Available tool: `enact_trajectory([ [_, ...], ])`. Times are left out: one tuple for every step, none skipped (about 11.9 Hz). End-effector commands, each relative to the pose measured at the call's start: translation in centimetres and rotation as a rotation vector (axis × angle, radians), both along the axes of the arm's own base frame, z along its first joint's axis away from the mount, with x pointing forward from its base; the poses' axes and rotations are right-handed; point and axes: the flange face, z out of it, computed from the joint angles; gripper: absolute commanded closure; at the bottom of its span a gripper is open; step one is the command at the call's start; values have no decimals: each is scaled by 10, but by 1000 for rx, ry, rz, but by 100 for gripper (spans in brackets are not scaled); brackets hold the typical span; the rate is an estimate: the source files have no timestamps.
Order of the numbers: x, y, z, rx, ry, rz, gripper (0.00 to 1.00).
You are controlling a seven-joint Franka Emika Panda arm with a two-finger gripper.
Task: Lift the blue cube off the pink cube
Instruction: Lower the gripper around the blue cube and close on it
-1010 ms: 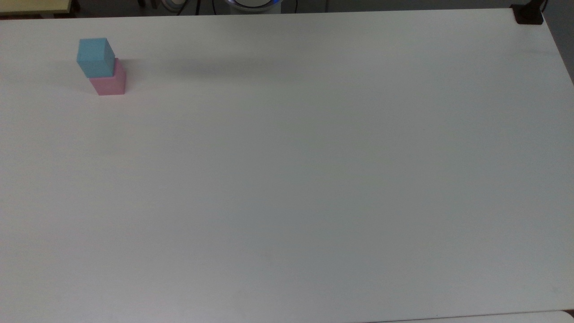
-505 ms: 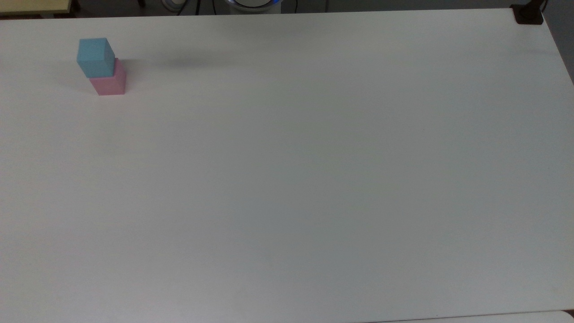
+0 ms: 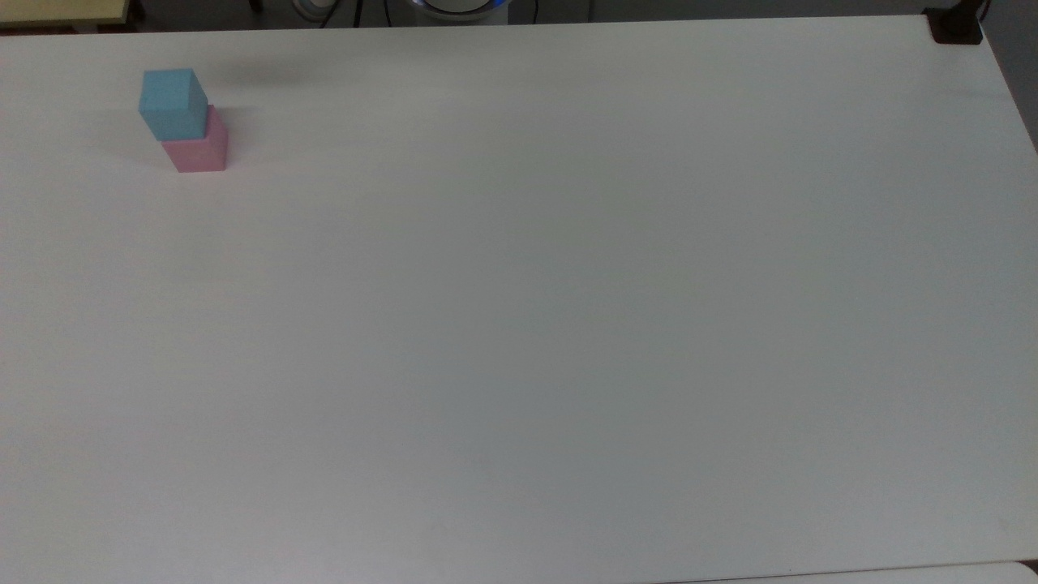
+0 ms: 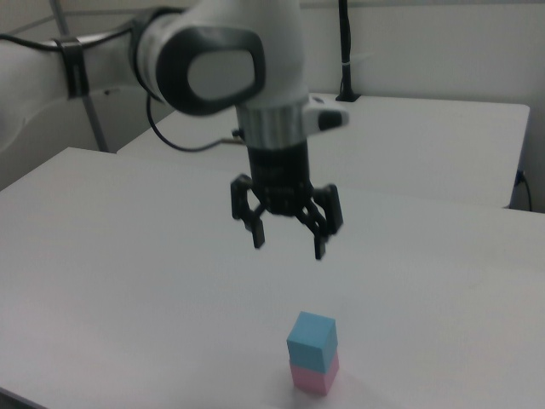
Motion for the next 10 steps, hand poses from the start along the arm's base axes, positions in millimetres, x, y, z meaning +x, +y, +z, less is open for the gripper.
enact_trajectory([
  [-5,-6,-61,34,-77,51,0],
  [-5,-6,-79,30,-82,46,0],
  [-3,-5,-93,26,-86,44,0],
  [-2,-2,-102,26,-83,46,0],
  [-3,0,-111,28,-80,48,0],
  [-5,-1,-117,25,-84,46,0],
  [-4,-4,-121,21,-82,46,0],
  [-3,-5,-125,22,-76,45,0],
  [-2,-5,-128,20,-76,47,0],
  [-2,-6,-132,17,-76,46,0],
])
